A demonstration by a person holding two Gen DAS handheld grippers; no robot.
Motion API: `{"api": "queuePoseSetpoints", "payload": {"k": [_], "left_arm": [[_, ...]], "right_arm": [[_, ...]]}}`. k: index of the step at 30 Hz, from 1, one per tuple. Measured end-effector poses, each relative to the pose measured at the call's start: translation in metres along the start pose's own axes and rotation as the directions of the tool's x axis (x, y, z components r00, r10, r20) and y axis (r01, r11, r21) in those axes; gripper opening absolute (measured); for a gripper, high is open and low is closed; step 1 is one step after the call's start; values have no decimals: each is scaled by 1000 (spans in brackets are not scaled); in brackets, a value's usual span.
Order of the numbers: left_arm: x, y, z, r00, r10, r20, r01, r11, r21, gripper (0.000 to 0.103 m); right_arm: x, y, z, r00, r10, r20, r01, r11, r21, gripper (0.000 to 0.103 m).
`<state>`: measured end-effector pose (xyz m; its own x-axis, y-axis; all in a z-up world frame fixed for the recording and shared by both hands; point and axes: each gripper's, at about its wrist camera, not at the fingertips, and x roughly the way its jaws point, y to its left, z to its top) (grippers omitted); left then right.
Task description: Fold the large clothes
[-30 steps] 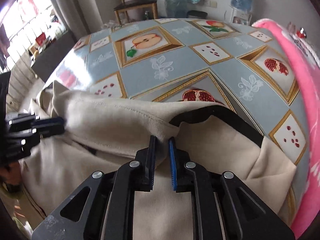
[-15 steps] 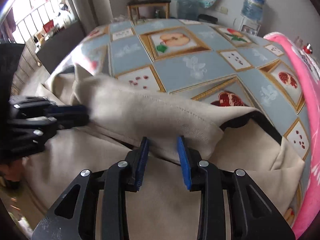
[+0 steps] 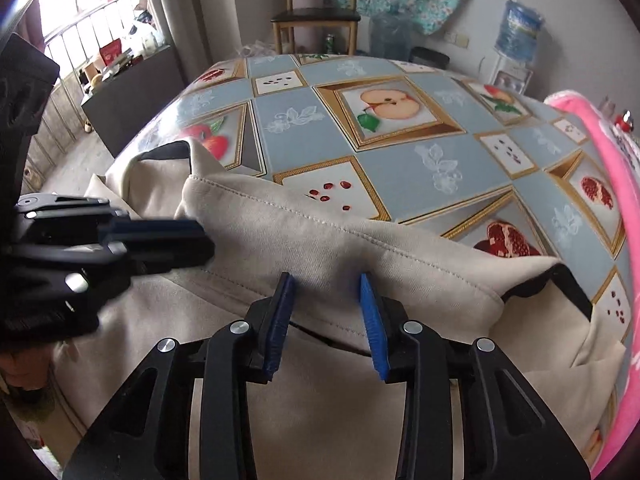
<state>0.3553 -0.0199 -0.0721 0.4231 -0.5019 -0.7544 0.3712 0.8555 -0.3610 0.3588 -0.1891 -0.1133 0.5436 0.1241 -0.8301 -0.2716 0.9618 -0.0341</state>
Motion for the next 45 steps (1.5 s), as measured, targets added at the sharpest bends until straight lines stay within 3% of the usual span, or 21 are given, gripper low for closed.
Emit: {"api": "queuePoseSetpoints", "payload": {"k": [3, 6, 13, 16, 19, 23, 26, 28, 29, 33, 37, 40, 43, 45], "left_arm": [[1, 1, 13, 999, 39, 11, -39, 999, -7, 15], [25, 5, 13, 990, 120, -80, -121, 993, -1, 15], [25, 6, 2, 990, 133, -57, -133, 991, 3, 15], [20, 5, 1, 989, 131, -63, -131, 991, 1, 15], [17, 0, -2, 987, 152, -60, -151, 988, 27, 15], [22, -2, -2, 978, 192, -77, -192, 981, 8, 15], [6, -10, -3, 974, 216, -62, -215, 976, 14, 15], [-13, -16, -9, 971, 236, -46, -235, 972, 30, 20], [-23, -18, -12, 970, 242, -37, -241, 970, 31, 24], [-69, -23, -34, 965, 263, 7, -263, 965, 6, 44], [-113, -21, -72, 960, 277, 46, -275, 961, -43, 57], [-133, -16, -103, 957, 287, 35, -283, 955, -94, 62], [-149, -14, -131, 944, 326, 41, -320, 941, -111, 69], [-157, -16, -149, 933, 358, 37, -353, 930, -101, 73]], "right_arm": [[-4, 0, 3, 1000, 11, -7, -11, 1000, 4, 34], [-17, -5, 13, 999, 26, 43, -28, 999, 36, 35], [5, -11, 18, 999, 18, 34, -20, 998, 63, 37], [-6, -15, 17, 999, 29, 17, -30, 995, 93, 37], [-20, -11, 10, 999, 19, 44, -22, 997, 77, 45], [1, -8, 6, 1000, -21, -20, 23, 997, 70, 47], [-24, -9, 4, 1000, 19, 17, -21, 994, 105, 47], [-51, -4, -3, 995, 58, 77, -64, 994, 83, 52], [-71, 0, -11, 991, 75, 114, -83, 994, 66, 59], [-134, 11, -45, 956, 175, 235, -187, 982, 29, 82], [-172, 13, -79, 915, 298, 273, -336, 936, 104, 85], [-183, 13, -104, 852, 442, 283, -502, 843, 196, 85], [-183, 14, -118, 790, 540, 290, -610, 741, 282, 85], [-181, 19, -127, 767, 572, 291, -641, 690, 335, 85]]}}
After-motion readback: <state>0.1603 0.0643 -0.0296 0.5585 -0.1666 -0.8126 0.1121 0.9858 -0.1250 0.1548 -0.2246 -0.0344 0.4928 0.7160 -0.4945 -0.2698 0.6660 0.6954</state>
